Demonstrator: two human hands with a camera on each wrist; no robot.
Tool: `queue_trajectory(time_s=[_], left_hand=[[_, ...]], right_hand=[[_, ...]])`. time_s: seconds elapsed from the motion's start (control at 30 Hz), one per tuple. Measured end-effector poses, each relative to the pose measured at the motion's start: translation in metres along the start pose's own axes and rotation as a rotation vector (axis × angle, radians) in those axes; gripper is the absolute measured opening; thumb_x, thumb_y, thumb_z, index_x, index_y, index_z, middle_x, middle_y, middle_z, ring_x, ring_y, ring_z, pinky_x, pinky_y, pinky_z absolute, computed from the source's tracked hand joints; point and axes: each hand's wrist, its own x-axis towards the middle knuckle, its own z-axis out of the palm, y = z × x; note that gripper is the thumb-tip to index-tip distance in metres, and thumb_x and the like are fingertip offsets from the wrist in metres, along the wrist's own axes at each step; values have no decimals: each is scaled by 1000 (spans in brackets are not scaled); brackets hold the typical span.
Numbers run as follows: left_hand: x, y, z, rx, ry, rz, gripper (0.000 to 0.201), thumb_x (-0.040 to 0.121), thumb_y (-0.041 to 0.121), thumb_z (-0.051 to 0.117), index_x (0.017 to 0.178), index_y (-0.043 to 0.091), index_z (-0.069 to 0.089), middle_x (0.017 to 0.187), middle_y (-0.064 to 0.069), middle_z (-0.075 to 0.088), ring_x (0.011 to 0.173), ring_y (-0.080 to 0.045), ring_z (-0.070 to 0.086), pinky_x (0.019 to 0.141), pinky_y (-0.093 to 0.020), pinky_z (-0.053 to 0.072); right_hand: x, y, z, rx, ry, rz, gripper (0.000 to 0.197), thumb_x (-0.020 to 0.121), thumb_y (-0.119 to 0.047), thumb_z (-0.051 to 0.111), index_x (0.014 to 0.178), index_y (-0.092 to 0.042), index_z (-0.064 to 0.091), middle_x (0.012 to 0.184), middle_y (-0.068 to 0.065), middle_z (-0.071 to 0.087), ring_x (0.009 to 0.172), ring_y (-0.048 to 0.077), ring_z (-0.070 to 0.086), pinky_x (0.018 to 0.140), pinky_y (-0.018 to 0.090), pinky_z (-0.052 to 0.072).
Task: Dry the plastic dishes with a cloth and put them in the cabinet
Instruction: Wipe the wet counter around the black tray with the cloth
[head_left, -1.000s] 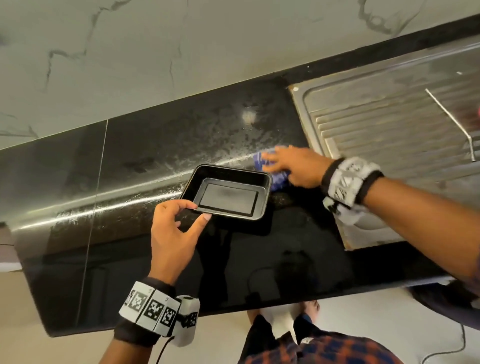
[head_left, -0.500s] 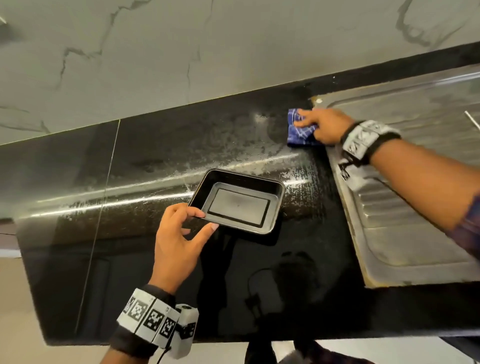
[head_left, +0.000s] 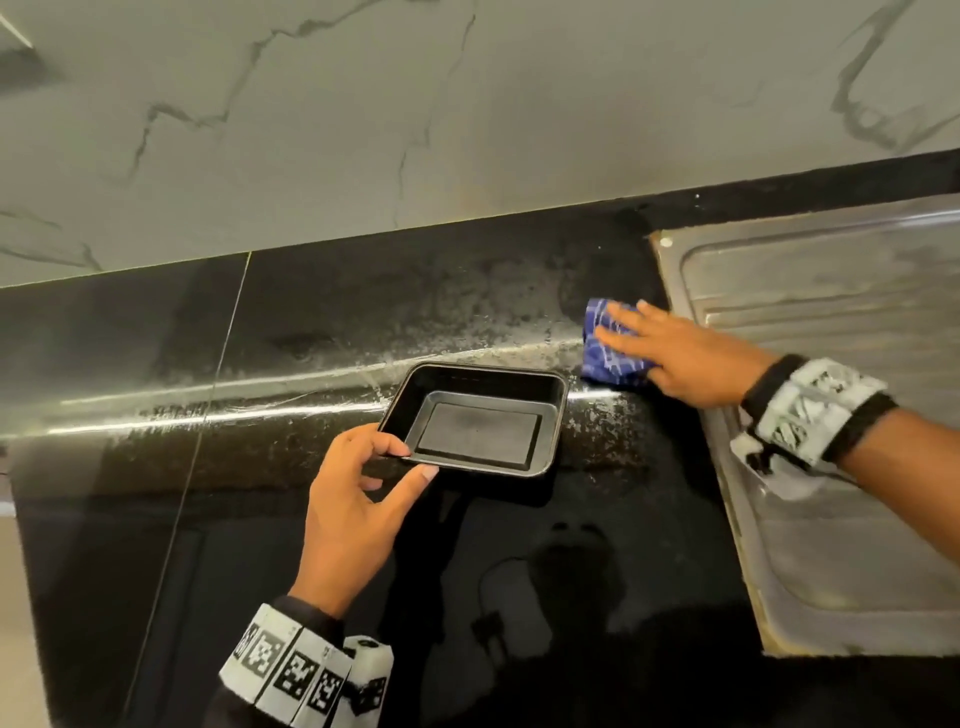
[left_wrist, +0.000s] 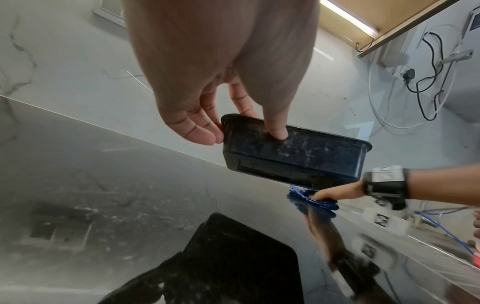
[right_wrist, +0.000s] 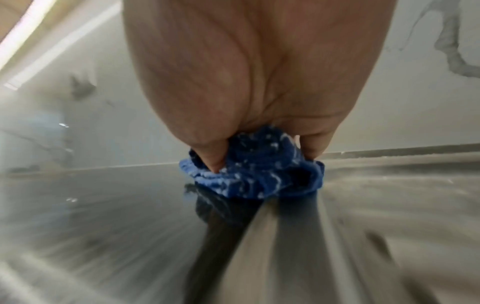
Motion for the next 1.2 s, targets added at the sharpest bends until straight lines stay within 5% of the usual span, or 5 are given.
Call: queue_trajectory(time_s=[0.1, 0.3, 0.6, 1.0, 1.2], left_hand=[[2, -3, -10, -4, 23, -1, 23, 77, 33, 76, 94, 31, 61, 107, 13, 60, 104, -9, 60, 77, -27, 50], [-4, -22, -35, 2, 64, -24, 22, 76, 36, 74, 93, 33, 61, 110, 13, 59, 103, -11, 61, 74, -18, 49], [-19, -52, -86, -8, 173, -94, 22, 73, 39, 75, 91, 38, 62, 112, 15, 57, 98, -17, 63, 76, -45, 55], [-45, -78, -128, 50, 208, -141, 25, 72, 38, 75, 94, 31, 64, 114, 14, 57, 107, -13, 60, 77, -31, 52], [-64, -95, -156, 60, 178, -135, 24, 72, 38, 75, 92, 40, 62, 118, 14, 56, 107, -13, 60, 76, -38, 54]], right_hand=[[74, 29, -34, 37, 107, 97, 62, 98, -16, 40, 156, -9, 22, 164, 23, 5, 149, 45, 13, 122, 48, 10], [168, -17, -44, 160, 186, 677, 76, 97, -39, 46, 159, -18, 8, 166, 12, -7, 150, 45, -5, 119, 58, 2], [217, -95, -44, 217, 208, 748, 79, 97, -40, 43, 159, -9, 3, 164, 22, -11, 148, 49, -8, 119, 62, -2], [256, -330, -14, -121, 93, -209, 59, 94, -40, 44, 150, -22, 37, 161, 11, 20, 144, 38, 23, 113, 51, 27], [260, -370, 13, -250, -22, -463, 62, 102, -38, 42, 158, -30, 16, 167, 3, 2, 152, 39, 4, 122, 53, 13]])
